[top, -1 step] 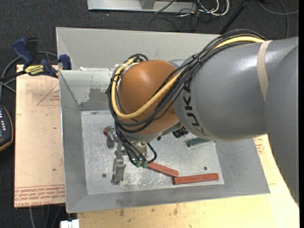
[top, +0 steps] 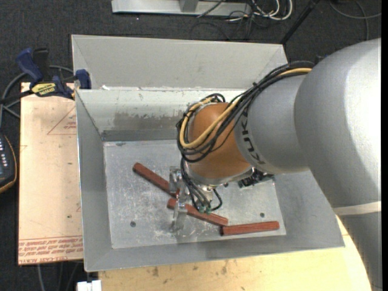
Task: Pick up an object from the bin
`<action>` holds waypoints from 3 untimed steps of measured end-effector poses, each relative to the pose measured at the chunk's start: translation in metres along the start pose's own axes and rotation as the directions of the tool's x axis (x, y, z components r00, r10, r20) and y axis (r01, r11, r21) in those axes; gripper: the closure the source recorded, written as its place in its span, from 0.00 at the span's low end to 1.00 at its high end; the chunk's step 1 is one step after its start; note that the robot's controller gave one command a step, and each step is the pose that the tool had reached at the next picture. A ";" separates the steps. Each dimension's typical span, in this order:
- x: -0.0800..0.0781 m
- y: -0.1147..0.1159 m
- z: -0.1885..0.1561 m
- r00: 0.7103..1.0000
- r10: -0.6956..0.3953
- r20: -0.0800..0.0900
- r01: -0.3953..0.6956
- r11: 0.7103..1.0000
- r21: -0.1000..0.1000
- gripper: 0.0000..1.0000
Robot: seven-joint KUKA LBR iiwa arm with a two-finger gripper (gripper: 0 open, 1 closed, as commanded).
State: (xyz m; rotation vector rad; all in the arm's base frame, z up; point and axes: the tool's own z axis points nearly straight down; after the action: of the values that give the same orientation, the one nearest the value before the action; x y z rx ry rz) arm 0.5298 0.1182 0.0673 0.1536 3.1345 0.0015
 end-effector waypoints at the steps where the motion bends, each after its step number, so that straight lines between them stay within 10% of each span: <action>1: 0.007 0.002 -0.033 0.989 0.147 -0.001 -0.147 0.989 -0.001 0.00; 3: -0.021 0.038 -0.001 0.917 0.400 -0.003 -0.400 0.917 0.001 0.00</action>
Offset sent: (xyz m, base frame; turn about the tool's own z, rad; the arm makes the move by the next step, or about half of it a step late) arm -0.0074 0.0024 0.0327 0.1493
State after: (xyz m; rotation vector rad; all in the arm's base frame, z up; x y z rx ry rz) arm 0.5540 0.1541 0.0685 0.7913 3.0406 0.0022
